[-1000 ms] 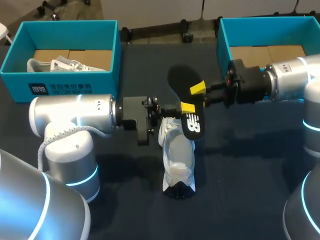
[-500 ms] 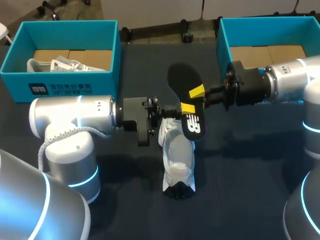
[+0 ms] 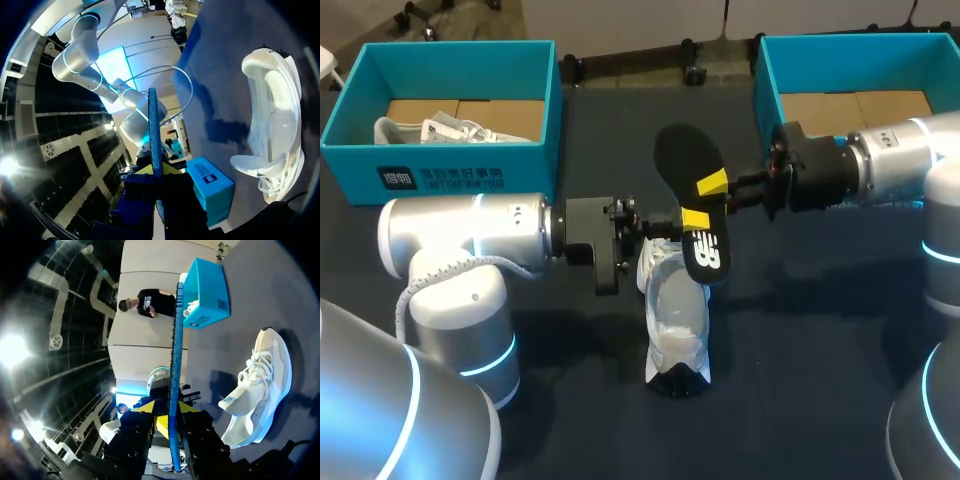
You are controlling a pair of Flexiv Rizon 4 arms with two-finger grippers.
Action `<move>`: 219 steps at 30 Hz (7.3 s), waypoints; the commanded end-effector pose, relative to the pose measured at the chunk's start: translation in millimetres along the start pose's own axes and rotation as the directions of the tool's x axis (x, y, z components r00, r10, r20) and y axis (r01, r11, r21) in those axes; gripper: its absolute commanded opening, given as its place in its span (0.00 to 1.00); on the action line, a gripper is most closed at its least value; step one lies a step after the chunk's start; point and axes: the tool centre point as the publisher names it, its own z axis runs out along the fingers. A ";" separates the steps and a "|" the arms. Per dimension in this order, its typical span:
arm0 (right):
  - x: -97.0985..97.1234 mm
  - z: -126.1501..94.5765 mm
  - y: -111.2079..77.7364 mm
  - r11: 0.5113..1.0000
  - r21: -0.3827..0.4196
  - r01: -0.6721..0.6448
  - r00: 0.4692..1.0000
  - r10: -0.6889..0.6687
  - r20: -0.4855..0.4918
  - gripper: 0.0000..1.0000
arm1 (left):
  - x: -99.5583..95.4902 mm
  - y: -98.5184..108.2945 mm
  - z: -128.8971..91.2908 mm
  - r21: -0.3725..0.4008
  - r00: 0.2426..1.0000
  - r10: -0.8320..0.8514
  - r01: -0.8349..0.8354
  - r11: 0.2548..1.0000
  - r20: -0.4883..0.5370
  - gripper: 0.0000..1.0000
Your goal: Take the shoe out of the shoebox, open the shoe tongue, remove and reinsert the insole, then place the shoe into the shoebox
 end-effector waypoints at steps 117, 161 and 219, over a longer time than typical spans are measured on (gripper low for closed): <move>-33.8 -2.6 3.2 1.000 -0.011 -0.018 1.000 0.017 -0.024 0.00 | -43.7 157.7 -32.6 -0.032 -0.026 -0.023 0.421 0.907 -0.999 1.00; -33.8 -2.6 3.2 1.000 -0.011 -0.018 1.000 0.017 -0.024 0.00 | -27.9 120.8 -31.9 0.058 0.662 -0.256 0.413 0.909 -0.704 1.00; -33.8 -2.6 3.2 1.000 -0.011 -0.018 1.000 0.017 -0.024 0.00 | 14.7 68.0 -98.3 0.014 0.928 -0.358 0.361 0.932 -0.100 1.00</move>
